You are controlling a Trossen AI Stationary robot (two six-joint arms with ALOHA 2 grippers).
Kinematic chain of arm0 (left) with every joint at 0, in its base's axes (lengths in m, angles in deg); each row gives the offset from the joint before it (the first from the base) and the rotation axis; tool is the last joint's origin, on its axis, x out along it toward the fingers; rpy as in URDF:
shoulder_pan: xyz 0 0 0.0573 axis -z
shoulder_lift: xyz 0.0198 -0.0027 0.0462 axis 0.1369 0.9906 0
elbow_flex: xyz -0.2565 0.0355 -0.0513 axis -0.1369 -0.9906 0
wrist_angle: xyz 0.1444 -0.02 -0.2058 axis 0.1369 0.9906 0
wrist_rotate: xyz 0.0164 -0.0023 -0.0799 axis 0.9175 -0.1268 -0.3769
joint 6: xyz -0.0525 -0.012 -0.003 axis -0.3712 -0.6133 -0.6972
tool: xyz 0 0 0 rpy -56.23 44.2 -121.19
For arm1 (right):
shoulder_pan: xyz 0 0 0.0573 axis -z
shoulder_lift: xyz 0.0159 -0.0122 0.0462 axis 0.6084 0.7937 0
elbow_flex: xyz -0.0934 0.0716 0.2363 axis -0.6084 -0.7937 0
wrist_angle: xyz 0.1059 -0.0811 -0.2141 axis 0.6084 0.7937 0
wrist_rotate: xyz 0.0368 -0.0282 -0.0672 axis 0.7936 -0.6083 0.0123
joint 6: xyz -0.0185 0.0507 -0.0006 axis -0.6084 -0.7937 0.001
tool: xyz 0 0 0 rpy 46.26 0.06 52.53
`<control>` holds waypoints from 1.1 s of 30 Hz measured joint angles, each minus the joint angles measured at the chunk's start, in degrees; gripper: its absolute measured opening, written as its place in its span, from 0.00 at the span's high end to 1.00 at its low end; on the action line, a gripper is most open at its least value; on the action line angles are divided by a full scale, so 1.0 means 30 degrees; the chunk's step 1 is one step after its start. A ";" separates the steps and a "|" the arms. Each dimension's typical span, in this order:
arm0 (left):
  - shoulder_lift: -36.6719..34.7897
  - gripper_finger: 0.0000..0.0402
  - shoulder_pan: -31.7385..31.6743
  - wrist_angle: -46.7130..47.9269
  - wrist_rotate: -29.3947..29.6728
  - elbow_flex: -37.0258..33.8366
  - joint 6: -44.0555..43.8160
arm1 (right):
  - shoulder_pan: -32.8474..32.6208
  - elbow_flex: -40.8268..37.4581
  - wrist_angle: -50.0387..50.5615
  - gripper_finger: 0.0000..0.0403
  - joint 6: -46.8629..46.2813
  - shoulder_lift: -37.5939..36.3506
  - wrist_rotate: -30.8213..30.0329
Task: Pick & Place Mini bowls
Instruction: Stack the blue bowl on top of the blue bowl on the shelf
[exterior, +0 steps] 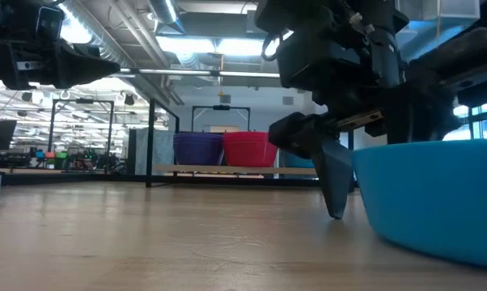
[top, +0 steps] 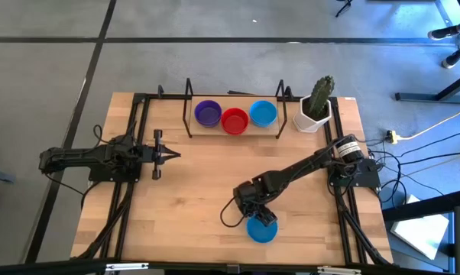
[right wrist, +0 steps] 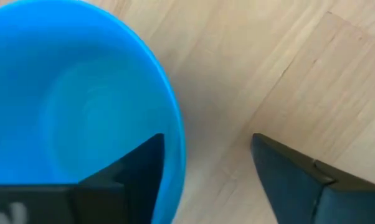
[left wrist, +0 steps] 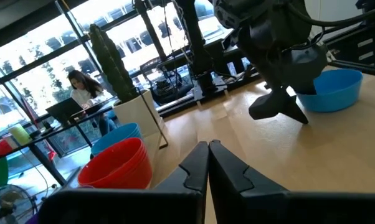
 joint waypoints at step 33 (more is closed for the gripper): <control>0.0022 0.99 0.0000 0.0313 -0.0004 0.0000 0.0001 | 0.6337 -0.0089 0.2656 0.99 0.1461 -1.0150 -0.3083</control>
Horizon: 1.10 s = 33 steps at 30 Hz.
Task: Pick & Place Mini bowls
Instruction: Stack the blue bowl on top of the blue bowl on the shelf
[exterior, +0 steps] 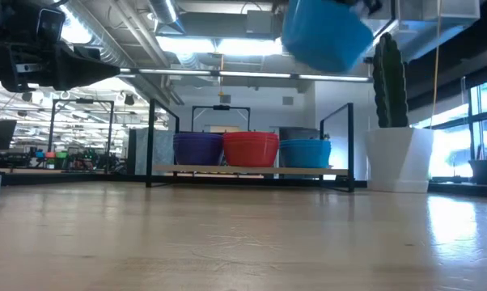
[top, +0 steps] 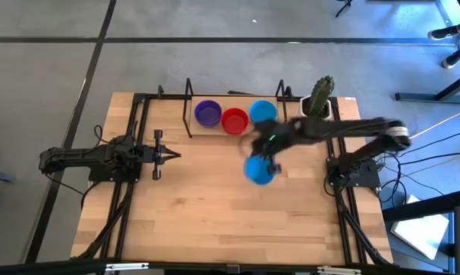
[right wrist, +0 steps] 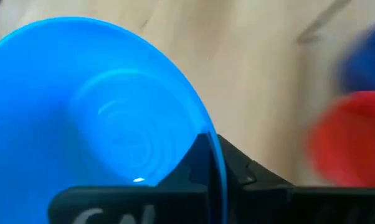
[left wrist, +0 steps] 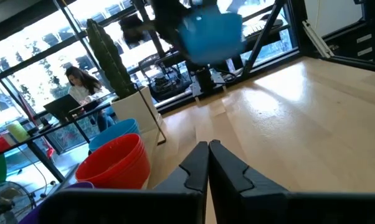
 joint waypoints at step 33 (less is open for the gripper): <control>0.0000 0.99 0.0000 -0.0063 -0.0001 -0.0002 0.0013 | 0.4256 -1.9310 -1.2270 0.99 -0.8678 -2.4306 0.1580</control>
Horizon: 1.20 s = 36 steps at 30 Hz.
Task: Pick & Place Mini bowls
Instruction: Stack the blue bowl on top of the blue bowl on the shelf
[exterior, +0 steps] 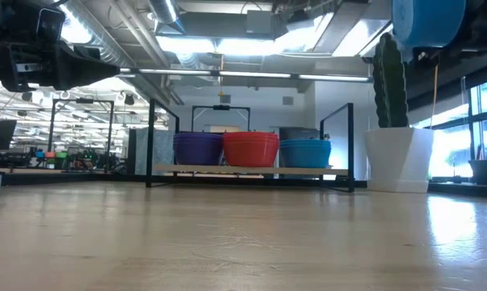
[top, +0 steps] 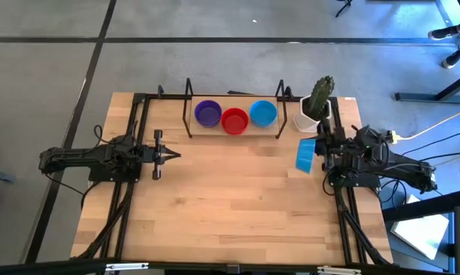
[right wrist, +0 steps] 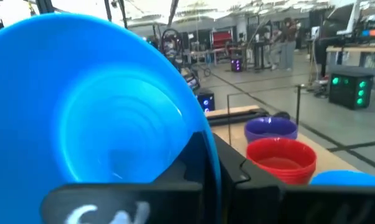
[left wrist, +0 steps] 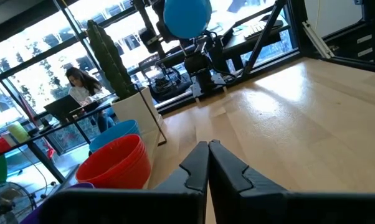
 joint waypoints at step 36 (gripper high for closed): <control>-0.0004 0.99 0.0000 0.0005 0.0000 0.0002 0.0000 | 0.0110 1.1354 0.5522 0.99 0.4015 1.1865 -0.3924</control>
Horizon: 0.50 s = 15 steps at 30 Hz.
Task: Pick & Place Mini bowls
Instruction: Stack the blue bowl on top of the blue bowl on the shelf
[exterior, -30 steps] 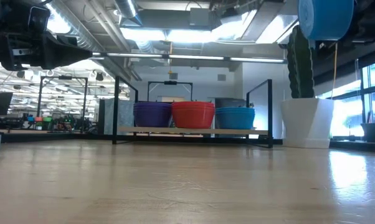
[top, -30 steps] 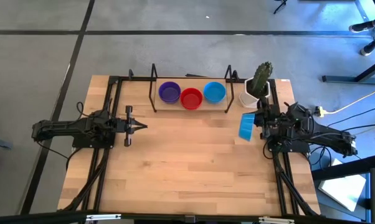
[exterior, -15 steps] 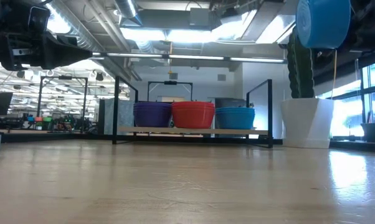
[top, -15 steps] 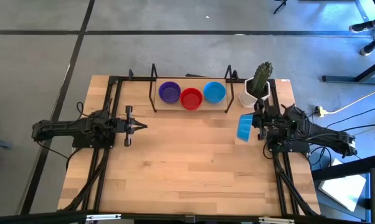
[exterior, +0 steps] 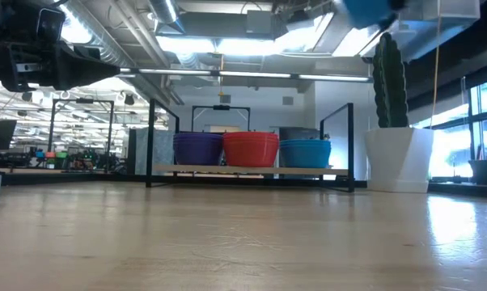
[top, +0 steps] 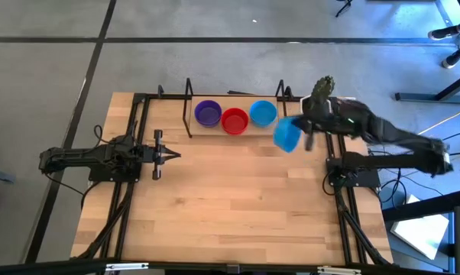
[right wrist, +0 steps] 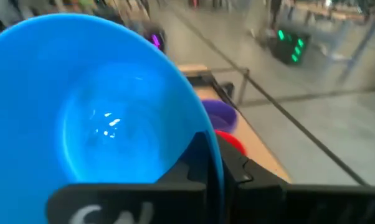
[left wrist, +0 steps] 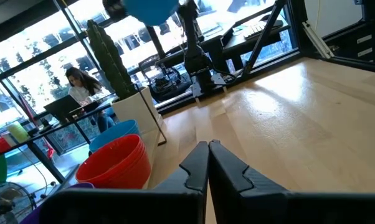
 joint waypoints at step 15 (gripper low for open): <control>0.0003 0.99 0.0000 0.0069 0.0000 0.0000 0.0147 | 0.5880 1.8039 1.2665 0.99 0.8726 1.6954 0.2099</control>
